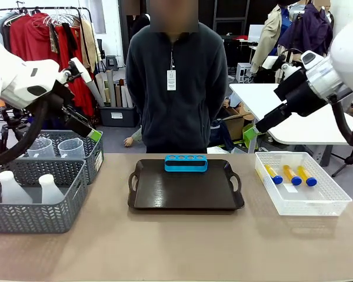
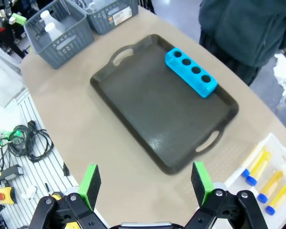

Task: Prepare the laboratory tools.
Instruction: Pick up one Small flask and place it on the Handle tray.

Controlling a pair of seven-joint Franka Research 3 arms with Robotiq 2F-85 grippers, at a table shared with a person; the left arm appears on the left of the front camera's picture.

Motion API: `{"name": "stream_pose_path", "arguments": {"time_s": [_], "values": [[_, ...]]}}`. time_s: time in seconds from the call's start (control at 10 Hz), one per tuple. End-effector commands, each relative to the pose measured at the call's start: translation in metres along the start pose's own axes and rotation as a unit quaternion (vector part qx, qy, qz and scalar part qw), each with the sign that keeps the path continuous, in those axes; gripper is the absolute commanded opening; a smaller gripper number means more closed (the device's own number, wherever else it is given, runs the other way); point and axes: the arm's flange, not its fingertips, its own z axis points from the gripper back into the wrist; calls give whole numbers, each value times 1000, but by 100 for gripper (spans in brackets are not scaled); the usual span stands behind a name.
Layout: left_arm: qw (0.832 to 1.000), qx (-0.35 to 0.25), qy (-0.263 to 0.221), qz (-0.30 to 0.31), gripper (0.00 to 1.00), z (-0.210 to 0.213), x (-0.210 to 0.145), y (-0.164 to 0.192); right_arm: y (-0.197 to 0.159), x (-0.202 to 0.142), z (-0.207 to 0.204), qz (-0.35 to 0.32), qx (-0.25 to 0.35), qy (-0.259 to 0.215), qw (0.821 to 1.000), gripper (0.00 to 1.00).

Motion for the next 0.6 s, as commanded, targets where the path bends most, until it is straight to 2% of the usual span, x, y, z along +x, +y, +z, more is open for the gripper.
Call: {"name": "stream_pose_path", "arguments": {"time_s": [0.0, 0.4, 0.5], "values": [[1000, -6, 9, -3, 100, -1, -1, -2, 2, 1, -4, 4, 5, 4, 1000, 100], [1000, -6, 6, -3, 100, -2, 0, -3, 4, 1, -4, 4, 0, 5, 1000, 100], [1000, -22, -4, -15, 100, 8, 9, -4, 12, 12, -1, 20, 32, -3, 999, 100]]}}
